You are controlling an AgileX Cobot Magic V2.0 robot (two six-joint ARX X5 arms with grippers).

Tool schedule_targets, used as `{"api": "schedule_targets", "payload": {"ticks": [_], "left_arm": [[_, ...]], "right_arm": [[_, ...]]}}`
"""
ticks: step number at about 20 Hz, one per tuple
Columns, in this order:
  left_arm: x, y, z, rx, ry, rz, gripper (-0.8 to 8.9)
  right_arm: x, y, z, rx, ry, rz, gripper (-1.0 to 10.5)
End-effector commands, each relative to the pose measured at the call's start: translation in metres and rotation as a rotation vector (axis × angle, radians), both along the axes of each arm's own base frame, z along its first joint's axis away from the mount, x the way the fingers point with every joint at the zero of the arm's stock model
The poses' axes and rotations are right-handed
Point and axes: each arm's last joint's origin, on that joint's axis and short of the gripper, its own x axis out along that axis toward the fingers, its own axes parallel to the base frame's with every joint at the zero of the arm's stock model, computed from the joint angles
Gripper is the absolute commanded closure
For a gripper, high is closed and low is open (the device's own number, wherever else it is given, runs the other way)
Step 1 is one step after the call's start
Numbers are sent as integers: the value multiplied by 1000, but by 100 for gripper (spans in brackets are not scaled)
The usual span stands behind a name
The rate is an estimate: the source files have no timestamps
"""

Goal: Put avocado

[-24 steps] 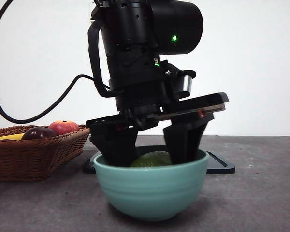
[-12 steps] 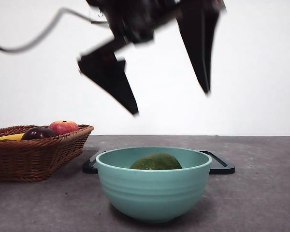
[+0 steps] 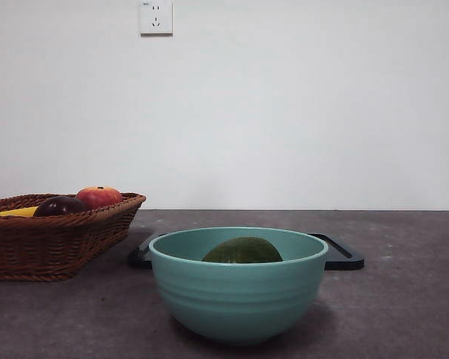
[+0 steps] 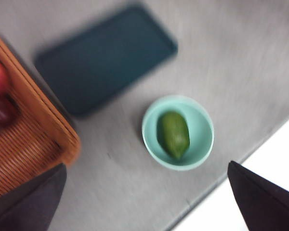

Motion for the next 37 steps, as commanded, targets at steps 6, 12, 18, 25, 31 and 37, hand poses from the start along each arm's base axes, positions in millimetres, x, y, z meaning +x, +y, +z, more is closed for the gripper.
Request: {"api": "schedule_targets", "payload": {"ticks": [6,12,18,25,31,37], "left_arm": [[-45,64,8,-188,-227,-52,192],[-54,77,-46,-174,-234,-63,192],[-54,77,-57,-154,-219,-64,192],[-54,77,-57,-154,-219,-64,192],[-54,77,-56,-154,-220,-64,192],[-54,77,-56,-154,-220,-64,192]], "right_arm": [[0,1,6,2,-27,18,343],[-1,1,6,18,-23,42,343],[-1,4,6,24,-23,64,344],[19,42,-10,-43,113,173,344],[49,101,-53,-263,280,249,345],[69,141,-103,-449,431,266,370]]}}
